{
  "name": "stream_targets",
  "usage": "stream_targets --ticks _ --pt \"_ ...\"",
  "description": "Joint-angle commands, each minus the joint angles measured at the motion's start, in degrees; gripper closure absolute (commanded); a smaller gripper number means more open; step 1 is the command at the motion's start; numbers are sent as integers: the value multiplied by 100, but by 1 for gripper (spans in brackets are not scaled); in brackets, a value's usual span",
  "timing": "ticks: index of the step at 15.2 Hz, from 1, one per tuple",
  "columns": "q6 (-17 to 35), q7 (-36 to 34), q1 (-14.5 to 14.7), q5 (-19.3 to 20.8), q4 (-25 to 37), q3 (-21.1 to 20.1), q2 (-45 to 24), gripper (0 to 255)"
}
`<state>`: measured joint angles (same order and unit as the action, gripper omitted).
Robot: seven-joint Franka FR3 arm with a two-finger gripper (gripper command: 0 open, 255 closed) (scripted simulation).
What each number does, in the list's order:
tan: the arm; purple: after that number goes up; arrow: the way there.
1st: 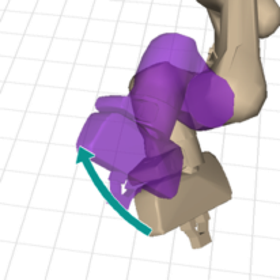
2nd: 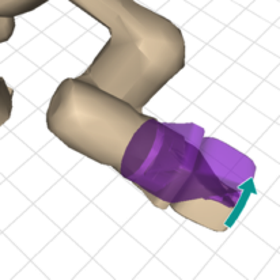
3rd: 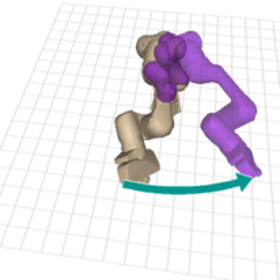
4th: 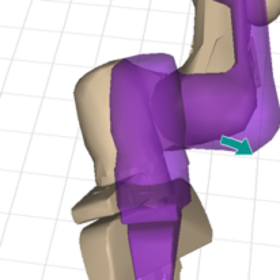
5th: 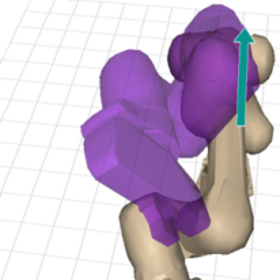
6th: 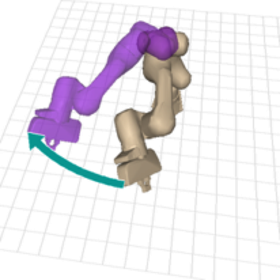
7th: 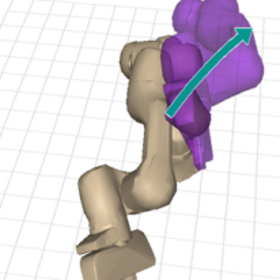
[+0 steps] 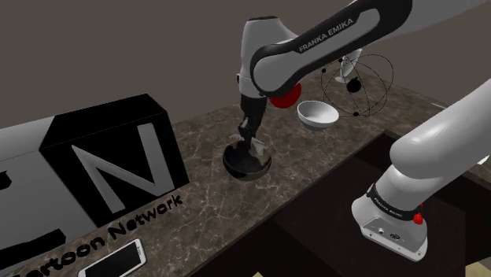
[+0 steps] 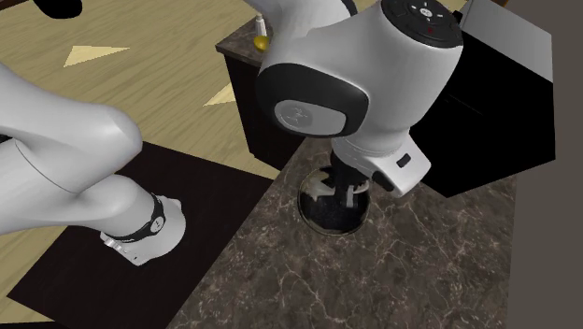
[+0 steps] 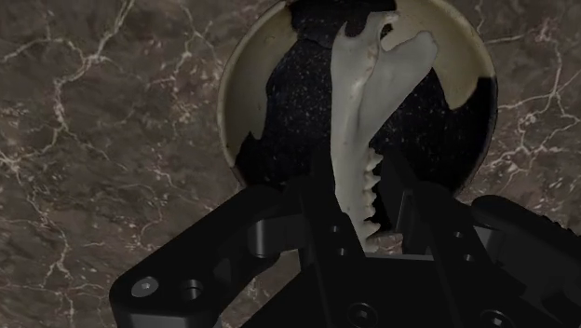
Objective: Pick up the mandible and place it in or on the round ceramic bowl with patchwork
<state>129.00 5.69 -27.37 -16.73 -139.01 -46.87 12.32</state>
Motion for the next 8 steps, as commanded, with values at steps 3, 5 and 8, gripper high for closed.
stream_targets --ticks 3,5,8 --pt "389 -106 -61 155 -152 -114 -277 255" --pt "578 -182 -96 263 -213 -170 -434 255" --pt "793 -287 -135 412 -277 -226 -624 255"
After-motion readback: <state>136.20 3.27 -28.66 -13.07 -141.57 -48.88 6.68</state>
